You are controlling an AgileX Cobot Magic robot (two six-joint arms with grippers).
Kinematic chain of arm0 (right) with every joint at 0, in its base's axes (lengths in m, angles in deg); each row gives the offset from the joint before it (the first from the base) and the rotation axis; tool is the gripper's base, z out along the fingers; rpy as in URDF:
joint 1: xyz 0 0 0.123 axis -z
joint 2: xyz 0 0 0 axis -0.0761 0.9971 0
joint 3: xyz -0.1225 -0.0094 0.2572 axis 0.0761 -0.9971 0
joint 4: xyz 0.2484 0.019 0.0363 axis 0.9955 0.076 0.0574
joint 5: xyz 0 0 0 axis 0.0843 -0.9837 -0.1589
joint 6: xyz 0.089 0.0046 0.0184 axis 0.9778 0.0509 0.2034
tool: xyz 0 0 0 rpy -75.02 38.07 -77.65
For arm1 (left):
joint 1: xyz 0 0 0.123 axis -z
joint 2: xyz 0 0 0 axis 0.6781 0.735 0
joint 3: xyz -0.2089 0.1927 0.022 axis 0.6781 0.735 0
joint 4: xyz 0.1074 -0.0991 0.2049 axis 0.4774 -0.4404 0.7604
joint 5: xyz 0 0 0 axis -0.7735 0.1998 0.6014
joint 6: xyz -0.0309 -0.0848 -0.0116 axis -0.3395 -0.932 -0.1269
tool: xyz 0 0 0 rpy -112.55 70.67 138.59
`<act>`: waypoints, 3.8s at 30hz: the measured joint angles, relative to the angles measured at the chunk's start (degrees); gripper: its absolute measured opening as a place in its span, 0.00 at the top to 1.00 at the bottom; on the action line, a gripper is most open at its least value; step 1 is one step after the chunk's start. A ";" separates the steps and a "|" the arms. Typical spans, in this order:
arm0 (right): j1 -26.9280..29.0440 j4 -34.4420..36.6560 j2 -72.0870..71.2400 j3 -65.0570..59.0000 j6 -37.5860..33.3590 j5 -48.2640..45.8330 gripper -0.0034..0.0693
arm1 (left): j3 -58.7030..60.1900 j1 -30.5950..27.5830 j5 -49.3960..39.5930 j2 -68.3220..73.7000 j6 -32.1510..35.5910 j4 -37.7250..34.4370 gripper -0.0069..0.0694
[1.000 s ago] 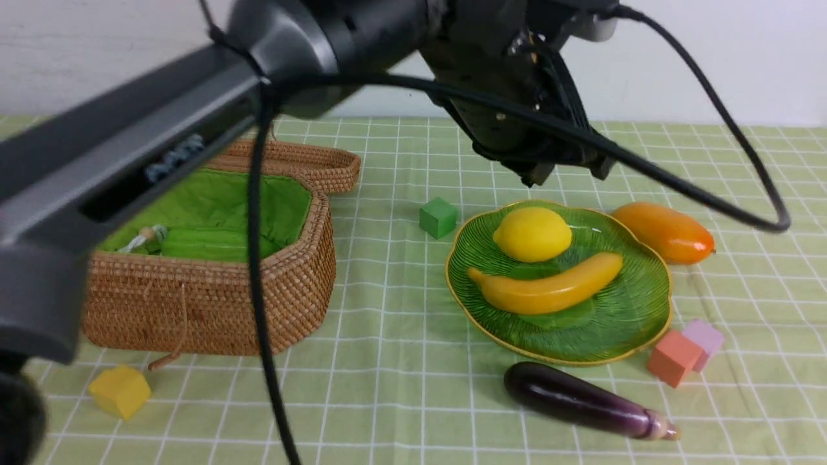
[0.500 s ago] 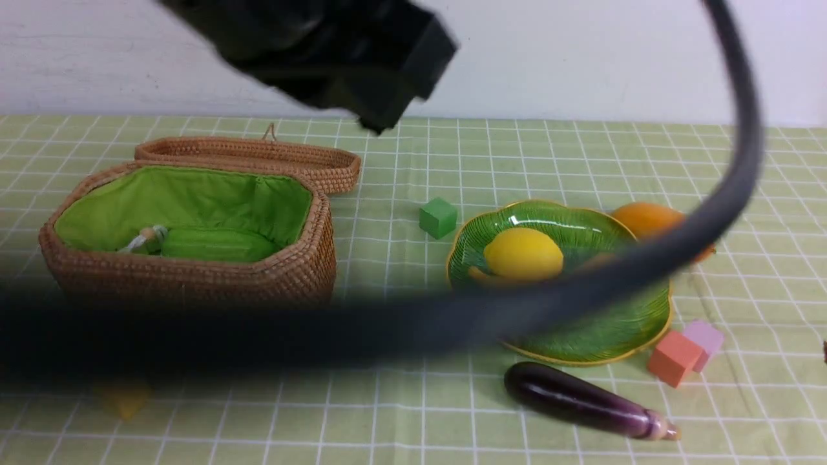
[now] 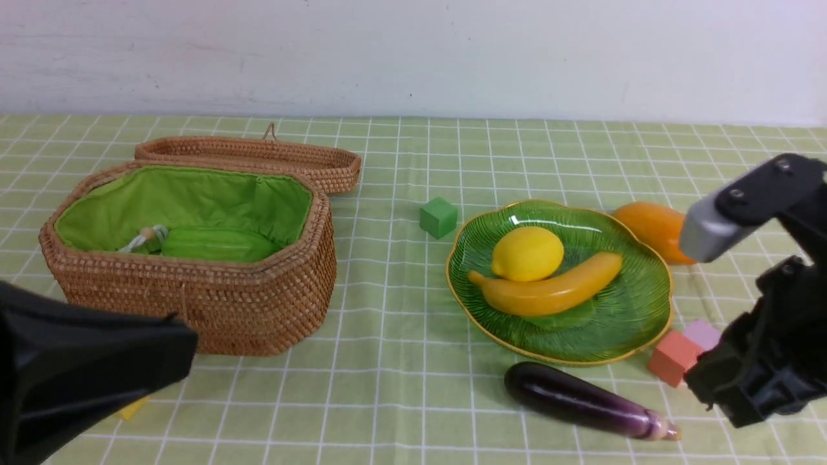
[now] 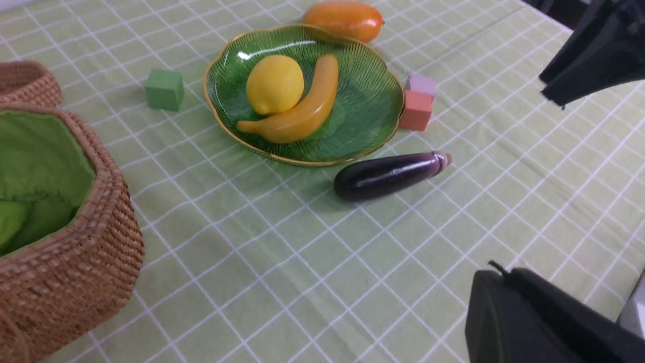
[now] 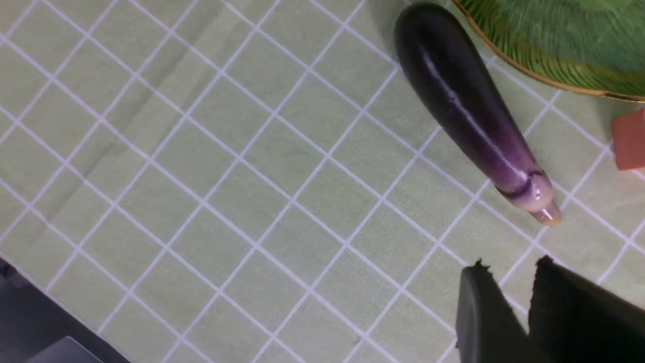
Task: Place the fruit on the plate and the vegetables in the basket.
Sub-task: Grab an eggplant with your right arm and place it in the basket on the left, then use the right arm to grab a mango and put it into the right plate
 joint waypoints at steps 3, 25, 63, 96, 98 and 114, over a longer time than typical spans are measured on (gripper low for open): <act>0.00 -0.96 5.32 0.00 -1.66 0.59 0.68 | 0.53 0.00 0.15 -3.11 0.00 -0.15 0.93; 0.00 -5.33 28.53 0.22 -11.13 12.54 0.16 | 0.53 0.00 0.51 -4.61 0.17 -0.99 0.93; -0.14 -7.29 33.26 0.44 -18.05 13.26 0.51 | 0.57 0.00 -0.52 -4.61 0.17 -2.55 0.93; -17.77 25.44 59.32 67.37 -18.69 25.44 0.51 | -0.18 0.00 -3.43 -4.61 -38.82 43.94 0.93; -17.77 26.35 61.13 68.83 -20.24 25.44 0.51 | -0.18 0.00 -3.43 -4.61 -38.82 44.01 0.93; -17.77 19.12 58.20 70.19 -20.42 16.32 0.03 | -0.21 0.00 -3.36 -4.61 -38.79 43.07 0.93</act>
